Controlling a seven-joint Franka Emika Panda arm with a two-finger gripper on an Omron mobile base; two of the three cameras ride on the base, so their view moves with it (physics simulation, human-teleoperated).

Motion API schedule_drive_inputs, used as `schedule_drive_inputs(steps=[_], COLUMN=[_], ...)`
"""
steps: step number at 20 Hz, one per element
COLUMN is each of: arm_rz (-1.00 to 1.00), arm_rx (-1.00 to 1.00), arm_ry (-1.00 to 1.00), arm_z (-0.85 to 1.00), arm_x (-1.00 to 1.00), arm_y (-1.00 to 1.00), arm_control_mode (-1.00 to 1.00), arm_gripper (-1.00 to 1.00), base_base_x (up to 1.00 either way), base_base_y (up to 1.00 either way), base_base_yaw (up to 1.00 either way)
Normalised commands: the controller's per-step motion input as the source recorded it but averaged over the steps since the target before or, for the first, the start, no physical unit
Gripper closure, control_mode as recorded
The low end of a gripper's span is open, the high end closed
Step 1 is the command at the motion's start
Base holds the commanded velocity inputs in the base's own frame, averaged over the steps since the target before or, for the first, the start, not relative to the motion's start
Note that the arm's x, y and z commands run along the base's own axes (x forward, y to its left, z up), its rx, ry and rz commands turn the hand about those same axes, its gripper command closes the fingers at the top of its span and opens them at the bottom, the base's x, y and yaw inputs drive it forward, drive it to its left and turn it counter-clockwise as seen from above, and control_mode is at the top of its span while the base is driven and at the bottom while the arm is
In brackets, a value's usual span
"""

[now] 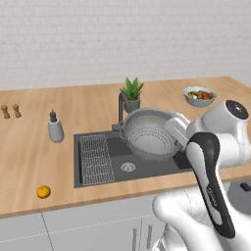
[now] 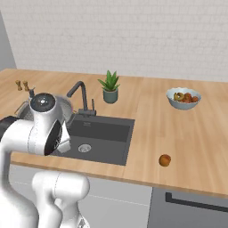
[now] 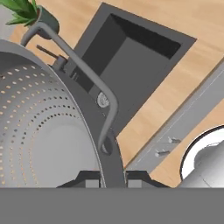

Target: Put the colander in the sink, put the peach, tangerine in the colander, and turn on the sink faucet and pour water over the colander.

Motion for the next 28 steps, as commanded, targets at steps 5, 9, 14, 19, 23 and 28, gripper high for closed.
schedule_drive_inputs(steps=[5,9,14,19,23,28], arm_rz=[0.01,0.04,0.13,0.12,0.10,0.08], arm_rx=[-0.01,0.00,0.04,0.08,0.02,0.00], arm_ry=[0.00,0.00,0.03,0.12,0.16,0.11], arm_z=[0.06,0.01,-0.05,-0.35,-0.51,-0.54], arm_x=[-0.14,0.19,0.60,0.86,0.93,0.68], arm_y=[-1.00,-0.91,-0.48,-0.03,0.00,0.01], arm_control_mode=[-1.00,-1.00,-1.00,-1.00,-1.00,-1.00], arm_gripper=[1.00,1.00,1.00,1.00,1.00,1.00], base_base_x=[0.00,0.00,0.00,0.00,0.00,0.00], base_base_y=[0.00,0.00,0.00,0.00,0.00,0.00], base_base_yaw=[0.00,0.00,0.00,0.00,0.00,0.00])
